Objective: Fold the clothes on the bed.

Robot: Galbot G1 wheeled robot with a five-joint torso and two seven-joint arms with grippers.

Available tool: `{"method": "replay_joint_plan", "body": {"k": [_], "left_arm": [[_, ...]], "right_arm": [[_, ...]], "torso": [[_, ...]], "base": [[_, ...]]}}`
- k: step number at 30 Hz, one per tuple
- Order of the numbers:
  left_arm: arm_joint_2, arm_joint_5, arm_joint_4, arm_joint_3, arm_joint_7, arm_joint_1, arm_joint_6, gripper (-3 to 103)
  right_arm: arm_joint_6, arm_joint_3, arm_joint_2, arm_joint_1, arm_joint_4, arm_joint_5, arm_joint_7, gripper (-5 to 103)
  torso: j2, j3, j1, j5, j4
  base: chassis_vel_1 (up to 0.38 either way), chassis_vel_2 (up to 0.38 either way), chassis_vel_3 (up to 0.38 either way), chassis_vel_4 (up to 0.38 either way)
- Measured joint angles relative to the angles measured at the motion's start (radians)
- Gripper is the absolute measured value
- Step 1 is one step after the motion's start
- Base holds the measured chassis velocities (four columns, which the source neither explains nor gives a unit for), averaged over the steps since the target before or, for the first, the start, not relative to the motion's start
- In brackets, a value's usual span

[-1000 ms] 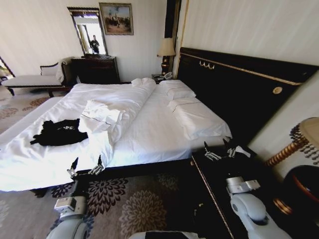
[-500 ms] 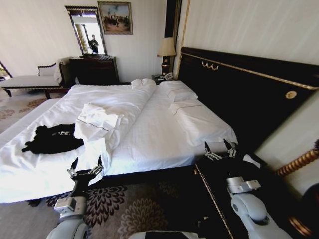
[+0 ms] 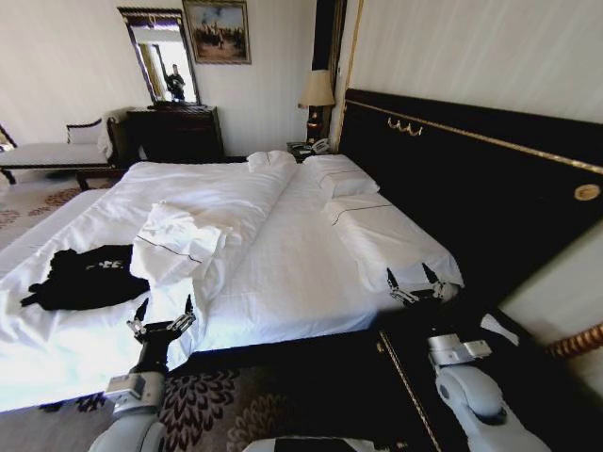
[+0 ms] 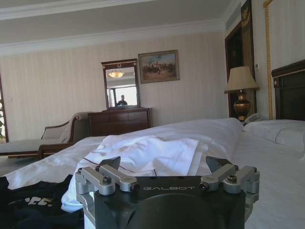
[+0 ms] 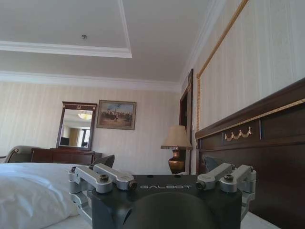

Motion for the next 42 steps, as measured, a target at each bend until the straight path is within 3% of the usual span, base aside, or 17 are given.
{"method": "replay_joint_plan", "body": {"k": [42], "left_arm": [[-0.018,0.03,-0.02,0.001,0.003,0.029,-0.02,100]], "right_arm": [[0.026,0.003,0.008,0.003,0.004,0.003,-0.018,100]], "torso": [[0.0,0.0,0.0,0.0,0.0]], "base": [[-0.013,0.01,0.011,-0.011]]}}
